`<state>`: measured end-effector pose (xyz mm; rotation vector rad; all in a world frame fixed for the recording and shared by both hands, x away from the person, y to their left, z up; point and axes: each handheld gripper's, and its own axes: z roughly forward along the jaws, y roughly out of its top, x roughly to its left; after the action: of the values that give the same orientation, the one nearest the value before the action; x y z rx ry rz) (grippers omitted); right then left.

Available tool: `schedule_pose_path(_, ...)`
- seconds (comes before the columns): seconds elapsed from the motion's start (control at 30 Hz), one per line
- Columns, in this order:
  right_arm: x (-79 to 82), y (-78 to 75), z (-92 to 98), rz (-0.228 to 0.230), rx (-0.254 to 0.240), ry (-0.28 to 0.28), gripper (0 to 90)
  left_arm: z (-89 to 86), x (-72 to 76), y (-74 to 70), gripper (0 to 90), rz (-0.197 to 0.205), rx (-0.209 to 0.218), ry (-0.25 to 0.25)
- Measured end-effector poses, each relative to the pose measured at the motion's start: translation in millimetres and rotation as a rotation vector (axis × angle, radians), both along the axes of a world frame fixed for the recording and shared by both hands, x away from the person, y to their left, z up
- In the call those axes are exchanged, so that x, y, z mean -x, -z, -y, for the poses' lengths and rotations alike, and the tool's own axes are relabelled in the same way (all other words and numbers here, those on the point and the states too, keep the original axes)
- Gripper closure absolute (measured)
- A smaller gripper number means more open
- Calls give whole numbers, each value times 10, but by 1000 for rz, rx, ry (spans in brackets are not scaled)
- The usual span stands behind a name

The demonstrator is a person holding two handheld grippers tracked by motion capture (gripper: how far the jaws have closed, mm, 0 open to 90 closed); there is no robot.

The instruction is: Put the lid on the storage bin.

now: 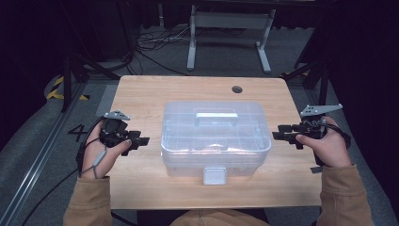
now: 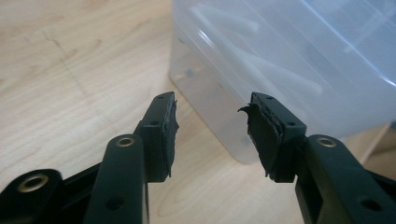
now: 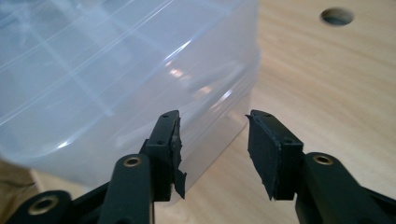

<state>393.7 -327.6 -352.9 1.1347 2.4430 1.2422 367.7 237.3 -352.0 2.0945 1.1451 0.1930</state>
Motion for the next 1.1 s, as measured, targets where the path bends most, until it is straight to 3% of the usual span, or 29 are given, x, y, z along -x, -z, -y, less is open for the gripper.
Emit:
schedule_pose_path(0.13,-95,73,125,82,-19,42,462,-72,-35,43,484,50,14,-54)
schedule_pose_path(0.17,-105,87,142,80,-20,46,459,-72,-35,43,472,50,14,-54)
schedule_pose_path(0.23,-138,131,189,88,-34,60,459,-120,-74,77,459,94,17,-85)
schedule_pose_path(0.43,-209,233,306,98,-54,118,456,-191,-147,170,431,131,15,-125)
schedule_pose_path(0.53,-239,295,349,97,-47,142,447,-218,-186,225,414,143,11,-149)
schedule_pose_path(0.8,-305,414,418,101,-55,176,400,-283,-281,388,409,125,2,-166)
schedule_pose_path(1.1,-433,656,502,116,-42,196,373,-327,-380,598,401,156,-22,-170)
